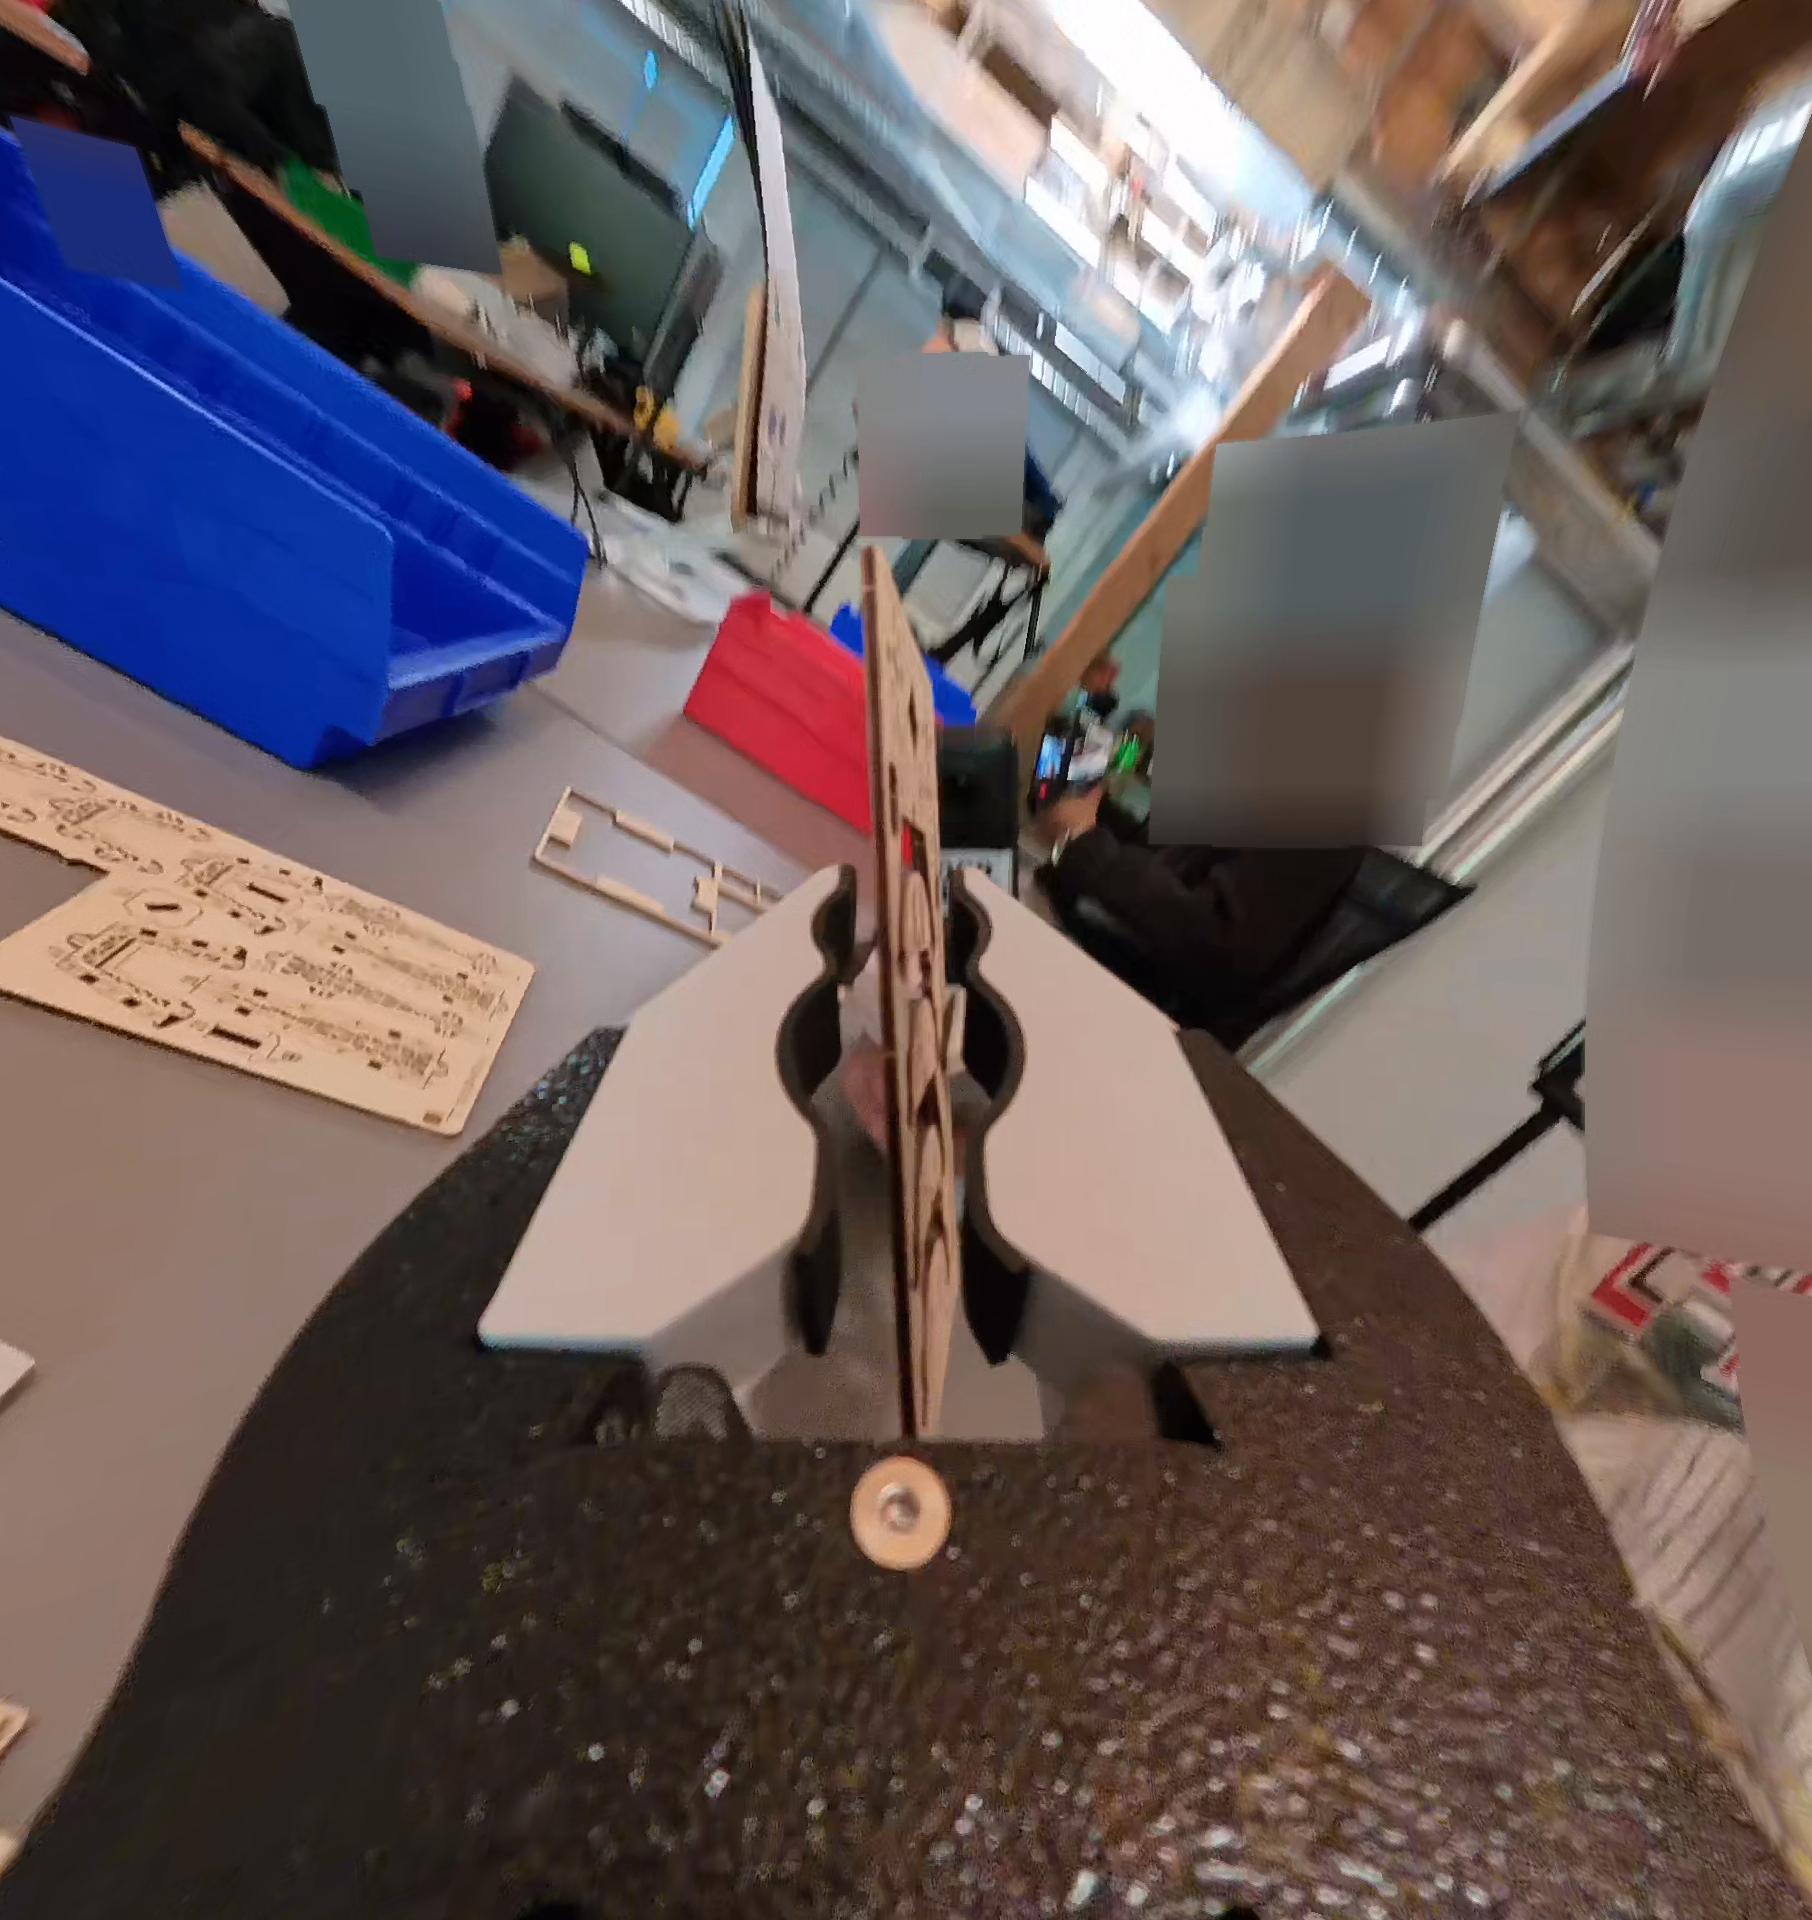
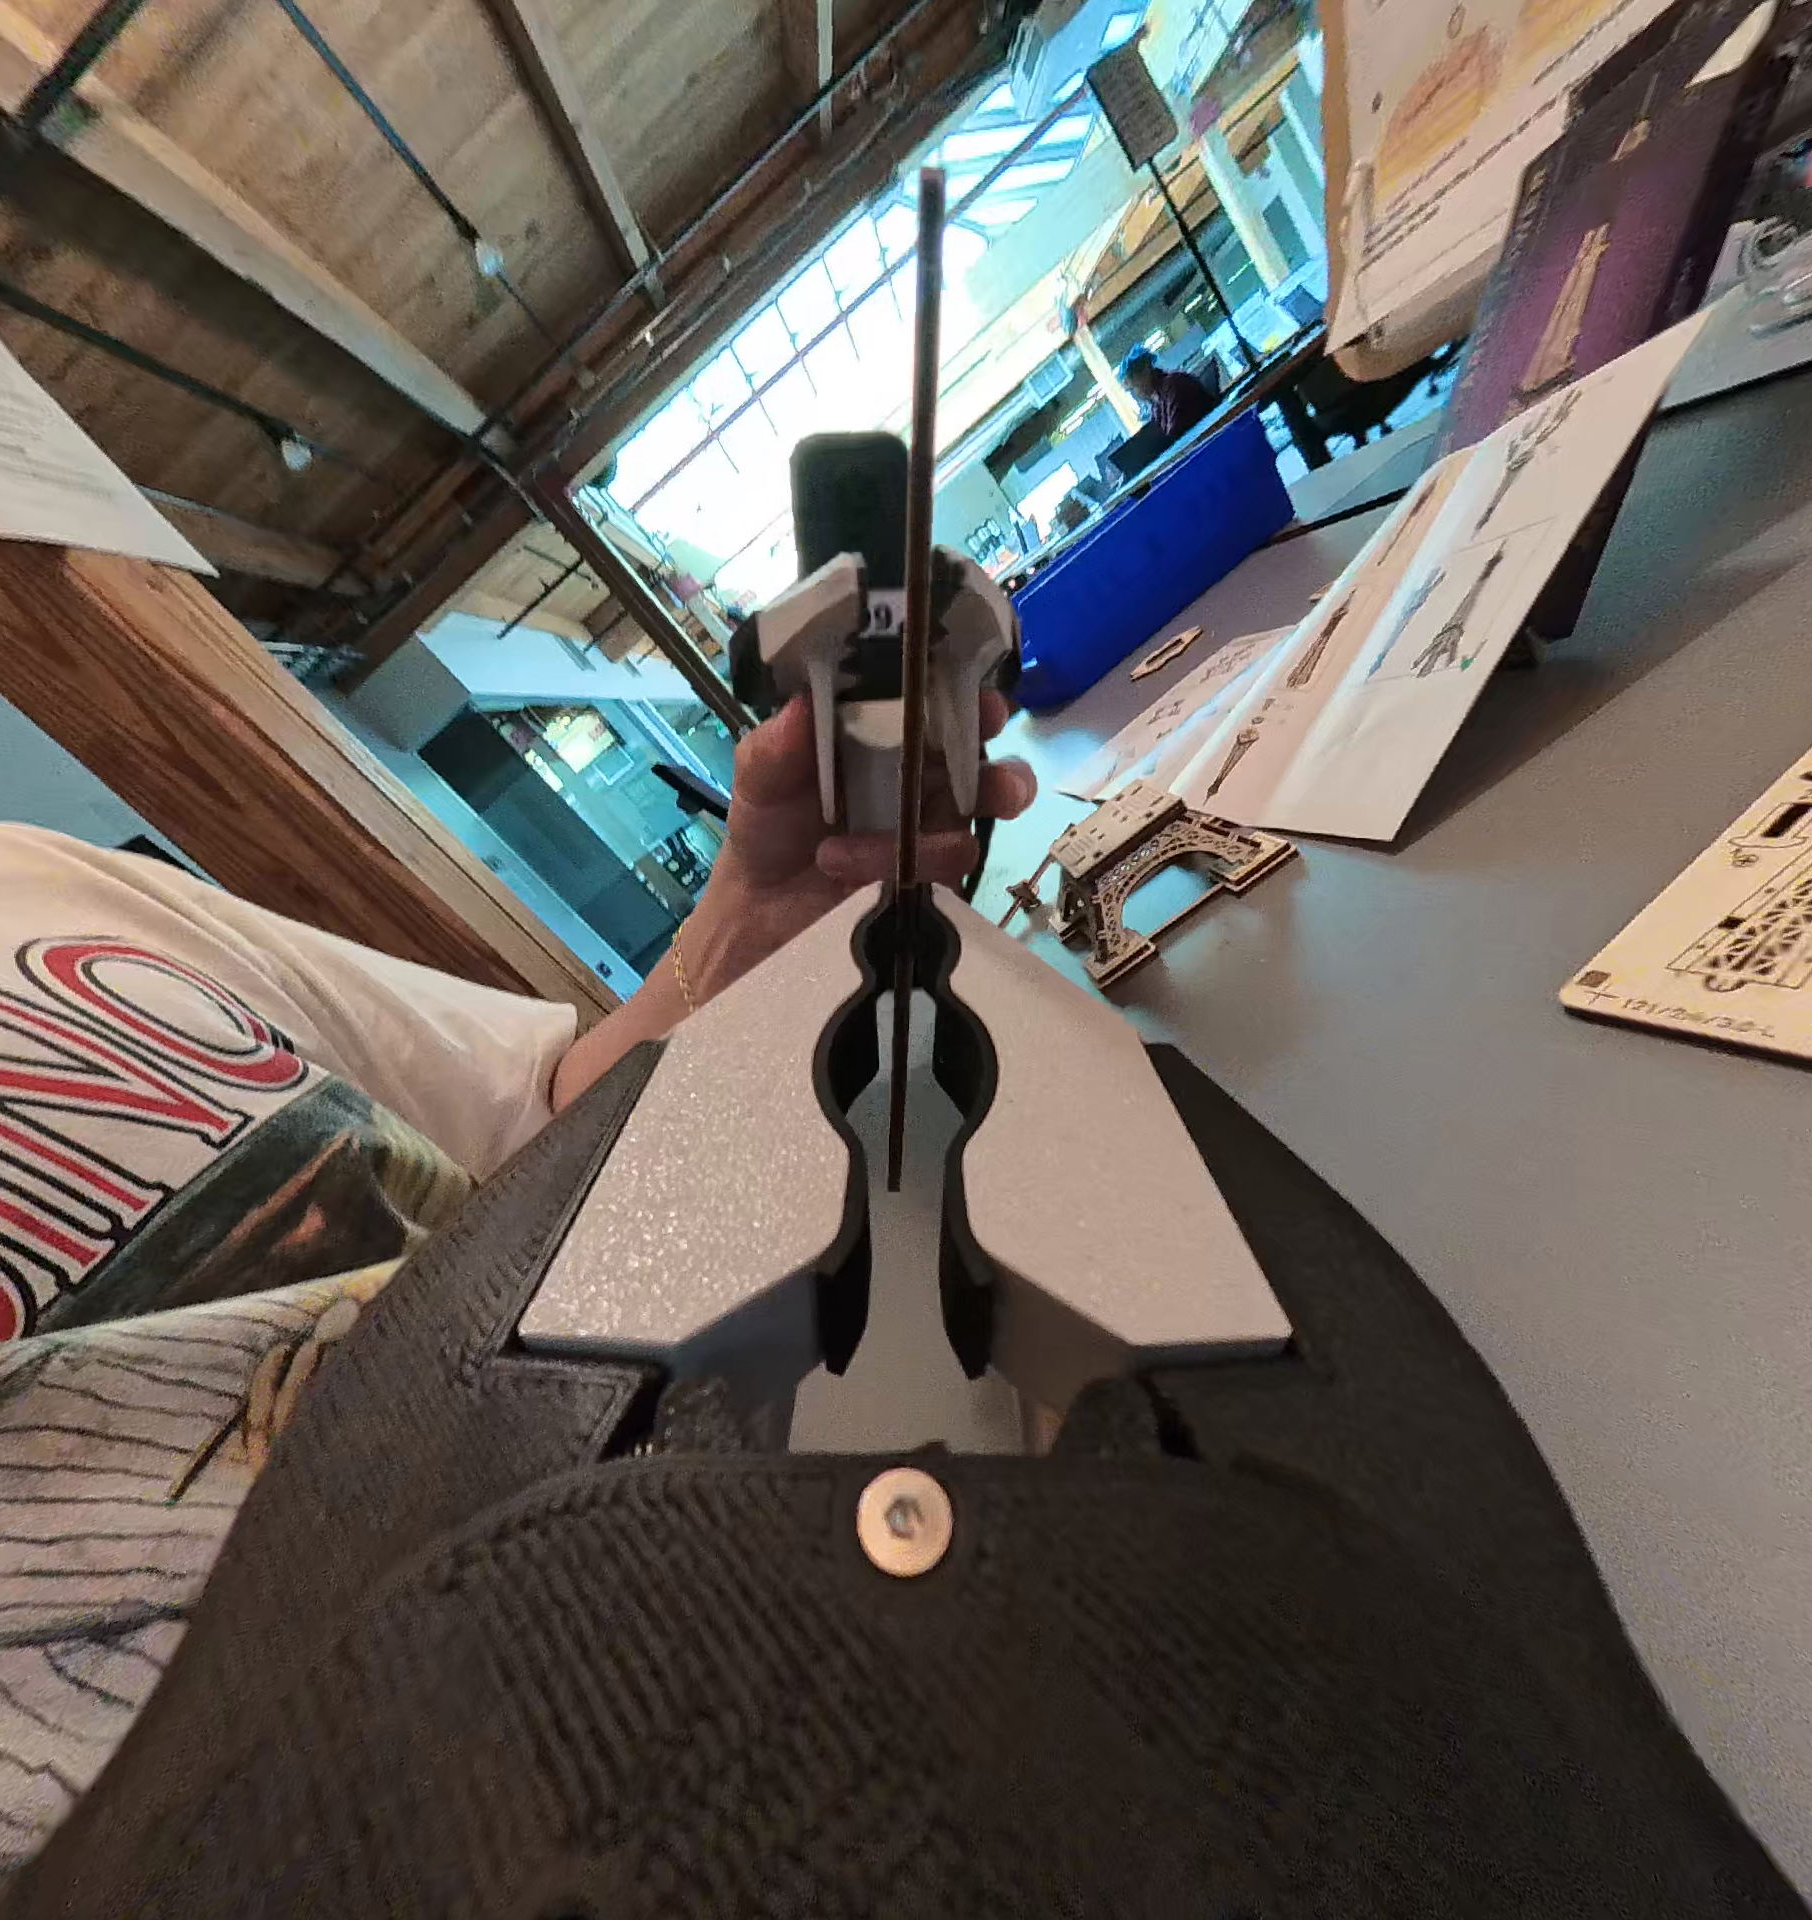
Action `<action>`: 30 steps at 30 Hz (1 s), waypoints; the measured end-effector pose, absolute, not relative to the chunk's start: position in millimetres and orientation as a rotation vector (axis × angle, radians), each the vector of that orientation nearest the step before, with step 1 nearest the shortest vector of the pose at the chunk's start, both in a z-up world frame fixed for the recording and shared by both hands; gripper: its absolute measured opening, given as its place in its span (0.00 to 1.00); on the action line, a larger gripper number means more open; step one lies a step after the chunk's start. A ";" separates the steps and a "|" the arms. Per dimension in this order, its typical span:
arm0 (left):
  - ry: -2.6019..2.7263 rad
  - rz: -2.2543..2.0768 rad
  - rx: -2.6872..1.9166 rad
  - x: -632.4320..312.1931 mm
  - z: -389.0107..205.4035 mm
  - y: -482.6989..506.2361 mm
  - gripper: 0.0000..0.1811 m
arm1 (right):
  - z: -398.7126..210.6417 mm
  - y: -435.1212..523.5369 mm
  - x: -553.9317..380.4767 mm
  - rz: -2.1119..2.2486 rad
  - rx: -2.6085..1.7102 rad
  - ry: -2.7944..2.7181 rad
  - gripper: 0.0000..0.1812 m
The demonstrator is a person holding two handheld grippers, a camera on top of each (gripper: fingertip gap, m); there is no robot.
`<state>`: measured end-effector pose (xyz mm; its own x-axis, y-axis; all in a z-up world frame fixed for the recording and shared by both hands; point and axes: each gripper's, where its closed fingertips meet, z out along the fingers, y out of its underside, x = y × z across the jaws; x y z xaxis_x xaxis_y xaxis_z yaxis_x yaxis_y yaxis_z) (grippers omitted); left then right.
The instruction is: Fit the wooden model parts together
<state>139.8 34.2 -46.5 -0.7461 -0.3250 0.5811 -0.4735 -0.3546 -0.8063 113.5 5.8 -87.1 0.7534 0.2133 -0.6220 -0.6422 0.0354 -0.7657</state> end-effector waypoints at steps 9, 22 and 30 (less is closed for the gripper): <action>-1.985 2.102 1.044 128.8 -64.9 21.4 0.00 | -73.3 -2.4 138.7 0.516 -1.303 0.451 0.05; -1.994 2.041 1.019 121.0 -77.3 15.8 0.00 | -72.8 -6.2 136.8 0.492 -1.318 0.422 0.02; -2.055 2.059 0.954 118.7 -85.3 15.1 0.00 | -78.0 -4.9 140.2 0.426 -1.373 0.417 0.03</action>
